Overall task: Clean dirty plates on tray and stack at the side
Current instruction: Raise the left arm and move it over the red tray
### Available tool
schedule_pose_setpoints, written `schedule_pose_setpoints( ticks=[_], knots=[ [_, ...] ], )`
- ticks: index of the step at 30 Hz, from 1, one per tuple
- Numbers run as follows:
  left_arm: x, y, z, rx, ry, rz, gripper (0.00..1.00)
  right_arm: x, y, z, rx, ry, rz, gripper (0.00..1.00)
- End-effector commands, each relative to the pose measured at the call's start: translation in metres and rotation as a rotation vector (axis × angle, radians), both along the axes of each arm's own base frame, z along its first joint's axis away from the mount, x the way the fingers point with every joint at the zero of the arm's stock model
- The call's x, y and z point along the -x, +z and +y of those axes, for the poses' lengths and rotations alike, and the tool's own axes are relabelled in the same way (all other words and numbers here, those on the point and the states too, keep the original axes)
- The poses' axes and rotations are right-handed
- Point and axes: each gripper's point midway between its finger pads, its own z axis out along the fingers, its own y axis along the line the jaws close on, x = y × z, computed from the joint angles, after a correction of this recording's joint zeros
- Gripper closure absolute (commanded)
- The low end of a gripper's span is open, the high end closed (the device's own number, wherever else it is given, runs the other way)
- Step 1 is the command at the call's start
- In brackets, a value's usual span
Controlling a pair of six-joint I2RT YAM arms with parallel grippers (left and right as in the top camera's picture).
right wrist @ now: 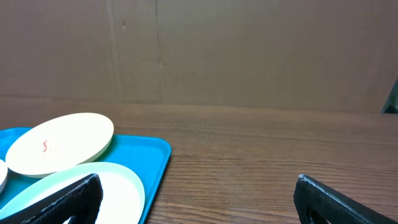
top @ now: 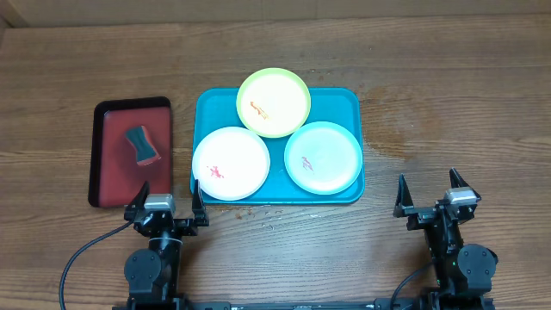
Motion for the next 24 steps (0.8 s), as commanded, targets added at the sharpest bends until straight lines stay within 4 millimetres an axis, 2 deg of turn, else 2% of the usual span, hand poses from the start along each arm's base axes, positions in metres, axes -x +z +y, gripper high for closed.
schedule_pose_setpoints(
  ticks=[1, 6, 10, 12, 15, 20, 24],
  knots=[
    [0.000, 0.000, 0.001, -0.028, 0.005, -0.004, 0.00, 0.000, -0.002, 0.000, -0.003, 0.000, -0.004, 0.00],
    [0.000, 0.002, -0.002, -0.009, -0.010, -0.013, 0.00, 0.000, -0.002, 0.000, -0.003, 0.000, -0.004, 0.00],
    [0.005, 0.018, -0.045, 0.197, -0.254, -0.056, 0.00, 0.000, -0.002, 0.000, -0.003, 0.000, -0.004, 0.00],
    [0.010, 0.034, -0.061, 0.258, -0.356, -0.100, 0.00, 0.000, -0.002, 0.000, -0.003, 0.000, -0.005, 0.00],
    [0.020, 0.070, -0.072, 0.249, -0.448, -0.242, 0.00, 0.000, -0.002, 0.000, -0.003, 0.000, -0.004, 0.00],
    [0.039, 0.123, -0.073, 0.186, -0.481, -0.482, 0.00, 0.000, -0.002, 0.000, -0.003, 0.000, -0.004, 0.00],
    [0.051, 0.145, -0.072, 0.149, -0.482, -0.582, 0.00, 0.000, -0.002, 0.000, -0.003, 0.000, -0.004, 0.00]
  ],
)
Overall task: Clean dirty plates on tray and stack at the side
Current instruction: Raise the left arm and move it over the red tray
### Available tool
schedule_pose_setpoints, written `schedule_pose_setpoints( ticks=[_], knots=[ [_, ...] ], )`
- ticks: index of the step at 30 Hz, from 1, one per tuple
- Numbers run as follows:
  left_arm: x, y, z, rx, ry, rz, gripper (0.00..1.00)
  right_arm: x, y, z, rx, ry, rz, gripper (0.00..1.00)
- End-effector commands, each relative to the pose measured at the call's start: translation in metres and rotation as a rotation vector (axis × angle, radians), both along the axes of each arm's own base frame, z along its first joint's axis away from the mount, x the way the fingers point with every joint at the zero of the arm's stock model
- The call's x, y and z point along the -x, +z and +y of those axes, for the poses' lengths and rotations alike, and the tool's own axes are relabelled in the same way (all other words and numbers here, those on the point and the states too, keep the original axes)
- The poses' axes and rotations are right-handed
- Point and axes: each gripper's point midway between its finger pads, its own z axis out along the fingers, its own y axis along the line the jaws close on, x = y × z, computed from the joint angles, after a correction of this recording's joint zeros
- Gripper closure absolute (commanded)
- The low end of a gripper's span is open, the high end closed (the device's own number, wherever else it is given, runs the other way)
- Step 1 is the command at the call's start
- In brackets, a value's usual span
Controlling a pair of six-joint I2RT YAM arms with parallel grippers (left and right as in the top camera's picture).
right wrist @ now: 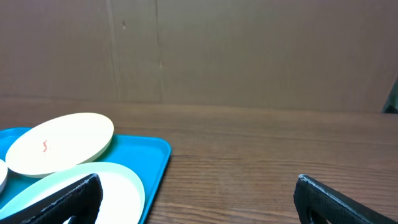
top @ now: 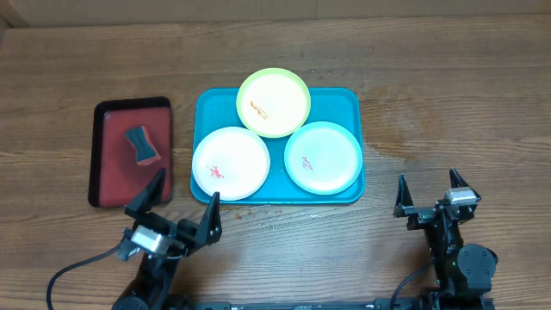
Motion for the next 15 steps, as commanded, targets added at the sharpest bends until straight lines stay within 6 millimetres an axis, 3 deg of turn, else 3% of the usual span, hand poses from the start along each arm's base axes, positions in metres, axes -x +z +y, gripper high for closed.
schedule_pose_setpoints(
  ticks=[1, 10, 15],
  knots=[
    [0.007, 0.009, -0.004, -0.004, -0.026, -0.033, 0.00, 0.000, -0.002, 0.000, -0.003, 0.000, -0.004, 0.00],
    [0.007, 0.054, 0.024, -0.079, 0.220, -0.067, 0.00, 0.000, -0.002, 0.000, -0.003, 0.000, -0.004, 0.00],
    [-0.020, 0.067, 0.042, -0.058, 0.308, 0.135, 0.00, 0.000, -0.002, 0.000, -0.003, 0.000, -0.004, 0.00]
  ],
)
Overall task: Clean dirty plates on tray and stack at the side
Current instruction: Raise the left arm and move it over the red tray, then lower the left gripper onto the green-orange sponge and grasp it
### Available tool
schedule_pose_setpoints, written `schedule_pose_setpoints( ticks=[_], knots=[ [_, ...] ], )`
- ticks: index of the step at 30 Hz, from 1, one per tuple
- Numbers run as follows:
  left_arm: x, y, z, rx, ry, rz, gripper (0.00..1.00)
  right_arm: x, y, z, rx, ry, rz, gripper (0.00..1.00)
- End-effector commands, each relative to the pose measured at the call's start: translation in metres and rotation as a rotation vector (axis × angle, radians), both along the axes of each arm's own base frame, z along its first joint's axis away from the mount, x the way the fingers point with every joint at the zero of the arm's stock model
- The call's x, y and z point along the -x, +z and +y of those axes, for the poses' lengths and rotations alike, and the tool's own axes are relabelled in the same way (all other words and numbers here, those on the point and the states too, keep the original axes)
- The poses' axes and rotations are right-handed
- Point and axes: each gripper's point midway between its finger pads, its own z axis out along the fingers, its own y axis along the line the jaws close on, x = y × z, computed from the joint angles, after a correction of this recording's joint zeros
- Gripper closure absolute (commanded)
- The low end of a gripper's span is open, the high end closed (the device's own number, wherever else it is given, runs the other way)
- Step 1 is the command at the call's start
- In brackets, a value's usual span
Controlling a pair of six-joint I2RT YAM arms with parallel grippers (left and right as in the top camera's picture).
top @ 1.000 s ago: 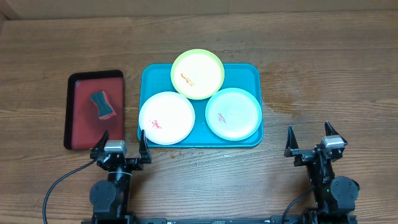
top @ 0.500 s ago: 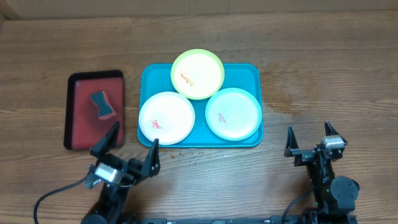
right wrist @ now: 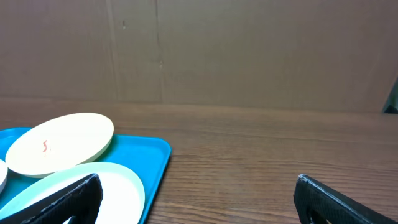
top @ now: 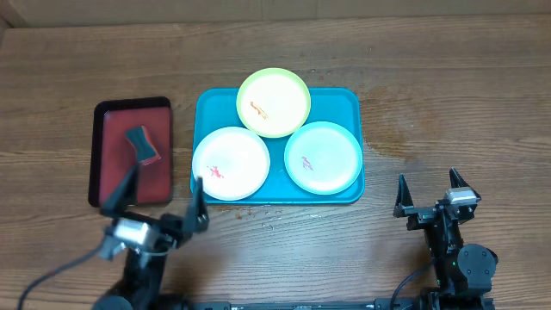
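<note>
Three stained plates rest on a blue tray [top: 349, 103]: a yellow-green plate [top: 273, 102] at the back, a white plate [top: 231, 163] at front left, a pale mint plate [top: 323, 157] at front right. A sponge [top: 143, 145] with a red underside lies on a dark red tray [top: 108, 185] to the left. My left gripper [top: 157, 189] is open, its fingers spanning the red tray's near right corner. My right gripper [top: 428, 191] stands open near the table's front right, nothing between its fingers [right wrist: 323, 202]. The right wrist view shows the mint plate [right wrist: 118, 186] and the yellow-green plate [right wrist: 62, 143].
A brown cardboard wall [right wrist: 249, 50] closes off the far side of the wooden table [top: 448, 103]. Bare wood lies right of the blue tray.
My left gripper has moved left and a little forward, from in front of the white plate to the red tray's near right corner. The right arm has not moved.
At first both grippers rested open at the table's front edge. Then the left arm had lifted and tilted, its fingers spread before the blue tray's left corner. Now it sits further left by the red tray. Plates and sponge are unmoved.
</note>
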Motion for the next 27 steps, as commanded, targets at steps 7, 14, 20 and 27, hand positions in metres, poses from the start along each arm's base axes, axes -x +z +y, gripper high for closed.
schedule_pose_setpoints(
  ticks=[7, 14, 20, 27],
  knots=[
    [-0.078, 0.023, 0.025, -0.052, 0.151, 0.509, 0.00, 0.000, -0.001, 0.000, -0.003, 0.000, -0.005, 0.00],
    [-0.132, 0.033, 0.013, -0.115, 0.069, 0.668, 0.00, 0.000, -0.001, 0.000, -0.003, 0.000, -0.005, 0.00],
    [-0.156, 0.014, 0.070, 0.000, 0.349, 0.870, 0.00, 0.000, -0.001, 0.000, -0.003, 0.000, -0.005, 0.00],
    [-0.154, -0.026, 0.146, 0.125, 0.558, 1.214, 0.00, 0.000, -0.001, 0.000, -0.003, 0.000, -0.005, 0.00]
  ],
)
